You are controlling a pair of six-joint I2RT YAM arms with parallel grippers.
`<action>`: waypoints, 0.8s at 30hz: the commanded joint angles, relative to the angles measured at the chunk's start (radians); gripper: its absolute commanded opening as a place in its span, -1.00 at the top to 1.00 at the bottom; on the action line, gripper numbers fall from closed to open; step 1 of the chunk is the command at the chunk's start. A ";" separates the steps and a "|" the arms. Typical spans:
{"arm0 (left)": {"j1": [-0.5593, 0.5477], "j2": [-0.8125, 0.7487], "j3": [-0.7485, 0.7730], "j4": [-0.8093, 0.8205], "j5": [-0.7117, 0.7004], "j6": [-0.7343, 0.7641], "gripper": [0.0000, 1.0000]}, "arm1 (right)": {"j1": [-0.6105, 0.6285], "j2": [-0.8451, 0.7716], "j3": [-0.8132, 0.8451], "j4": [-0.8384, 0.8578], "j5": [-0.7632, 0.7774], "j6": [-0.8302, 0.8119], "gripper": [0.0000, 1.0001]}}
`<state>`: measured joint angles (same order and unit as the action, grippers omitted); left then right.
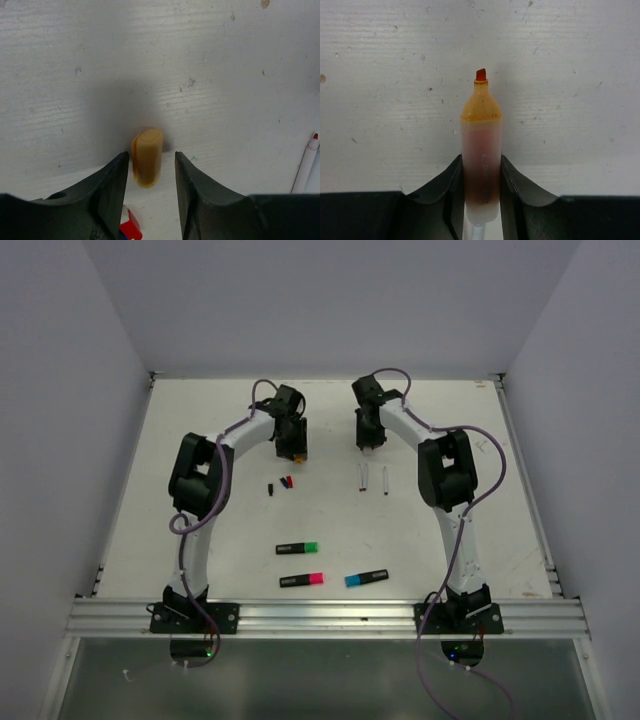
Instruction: Open the pen caps
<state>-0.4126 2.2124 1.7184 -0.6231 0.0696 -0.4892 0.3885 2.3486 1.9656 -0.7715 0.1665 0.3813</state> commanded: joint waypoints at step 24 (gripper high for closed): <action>0.028 -0.206 0.023 -0.072 -0.065 -0.037 -0.25 | 0.004 -0.416 -0.009 -0.233 0.038 0.119 -0.22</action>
<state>-0.3946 2.1178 1.7187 -0.6628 0.0204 -0.5049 0.3916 2.1651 2.0109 -0.9119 0.1925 0.4347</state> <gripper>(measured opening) 0.620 0.605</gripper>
